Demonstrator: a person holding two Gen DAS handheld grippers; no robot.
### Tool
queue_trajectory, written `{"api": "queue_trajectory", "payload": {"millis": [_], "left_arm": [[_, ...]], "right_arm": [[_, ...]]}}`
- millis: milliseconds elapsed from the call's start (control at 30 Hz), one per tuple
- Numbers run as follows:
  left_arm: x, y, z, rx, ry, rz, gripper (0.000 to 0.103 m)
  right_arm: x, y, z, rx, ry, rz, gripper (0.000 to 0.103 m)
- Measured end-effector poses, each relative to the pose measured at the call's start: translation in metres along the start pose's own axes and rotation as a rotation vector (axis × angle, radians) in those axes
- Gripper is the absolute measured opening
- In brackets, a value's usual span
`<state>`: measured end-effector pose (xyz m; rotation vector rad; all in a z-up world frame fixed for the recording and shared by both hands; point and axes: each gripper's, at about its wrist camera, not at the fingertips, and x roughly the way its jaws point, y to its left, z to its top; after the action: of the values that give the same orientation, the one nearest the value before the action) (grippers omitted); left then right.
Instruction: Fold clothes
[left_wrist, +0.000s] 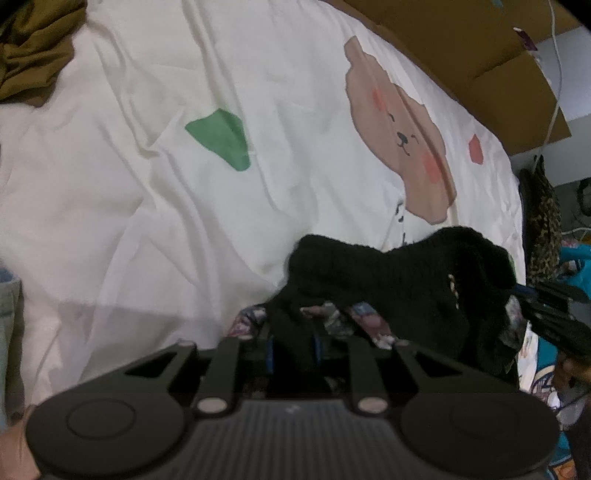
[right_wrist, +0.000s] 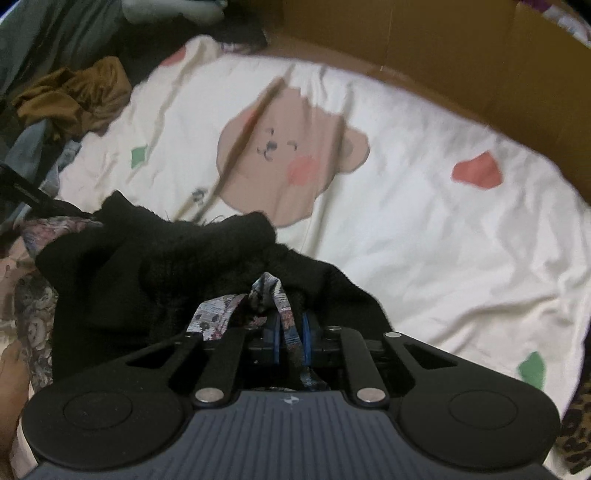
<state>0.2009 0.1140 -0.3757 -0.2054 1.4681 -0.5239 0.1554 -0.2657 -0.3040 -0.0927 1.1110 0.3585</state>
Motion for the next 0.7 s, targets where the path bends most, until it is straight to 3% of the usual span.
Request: {"api": "queue_trajectory", "payload": {"millis": [133, 167, 267, 400, 567, 700], "left_arm": [[0.001, -0.006, 0.000, 0.011, -0.012, 0.019, 0.024], [0.002, -0.008, 0.000, 0.015, -0.015, 0.025, 0.026], [0.006, -0.013, 0.000, 0.028, -0.019, 0.037, 0.028], [0.009, -0.015, 0.000, 0.034, -0.018, 0.037, 0.028], [0.005, -0.016, 0.001, 0.061, -0.037, 0.045, 0.019], [-0.009, -0.017, 0.006, 0.074, -0.097, 0.047, 0.009]], "right_arm": [[-0.022, -0.005, -0.001, -0.008, -0.047, -0.050, 0.010], [-0.027, -0.007, -0.002, -0.006, -0.056, -0.063, 0.002], [-0.042, -0.019, 0.000, 0.002, -0.092, -0.135, 0.002], [-0.048, -0.032, 0.000, 0.033, -0.101, -0.145, 0.002], [-0.043, -0.032, -0.002, 0.029, -0.097, -0.153, 0.002], [-0.044, -0.034, 0.002, 0.040, -0.117, -0.170, 0.002]]}}
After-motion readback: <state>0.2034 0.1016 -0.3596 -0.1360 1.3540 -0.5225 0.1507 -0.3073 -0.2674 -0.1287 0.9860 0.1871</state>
